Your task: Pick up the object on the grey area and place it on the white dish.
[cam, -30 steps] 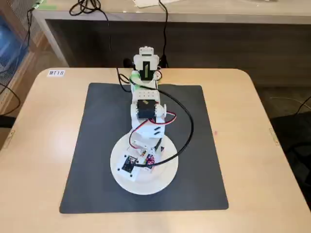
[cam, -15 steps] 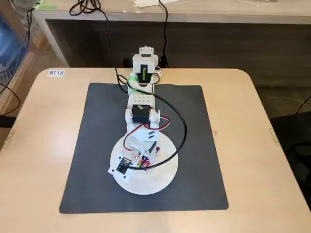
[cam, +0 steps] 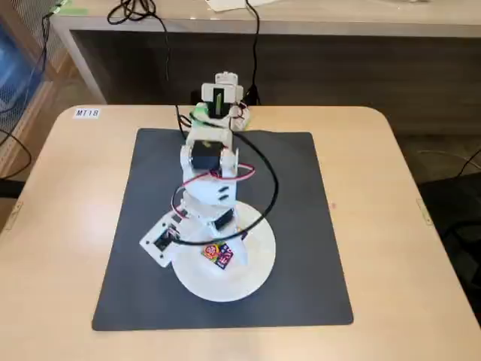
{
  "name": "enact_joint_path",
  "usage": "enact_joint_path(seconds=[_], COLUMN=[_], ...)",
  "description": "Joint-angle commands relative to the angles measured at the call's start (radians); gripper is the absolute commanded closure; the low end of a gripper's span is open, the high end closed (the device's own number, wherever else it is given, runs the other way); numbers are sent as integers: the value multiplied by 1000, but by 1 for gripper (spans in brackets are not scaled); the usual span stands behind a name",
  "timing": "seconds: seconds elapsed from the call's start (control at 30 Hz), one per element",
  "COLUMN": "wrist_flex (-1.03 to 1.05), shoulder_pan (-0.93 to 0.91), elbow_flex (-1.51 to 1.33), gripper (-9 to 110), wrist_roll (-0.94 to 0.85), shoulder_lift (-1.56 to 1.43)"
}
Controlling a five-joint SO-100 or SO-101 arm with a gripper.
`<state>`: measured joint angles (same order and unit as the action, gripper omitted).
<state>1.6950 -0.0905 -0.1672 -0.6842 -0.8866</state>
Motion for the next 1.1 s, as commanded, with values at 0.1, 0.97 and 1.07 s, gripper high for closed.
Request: enact_joint_path(seconds=[0.1, 0.97, 1.07], wrist_flex=[2, -793, -792], shoulder_pan=[15, 23, 25], elbow_flex=[74, -2283, -2467], gripper=[101, 102, 102], wrist_roll=[457, 686, 652], shoulder_lift=[-439, -2255, -2315])
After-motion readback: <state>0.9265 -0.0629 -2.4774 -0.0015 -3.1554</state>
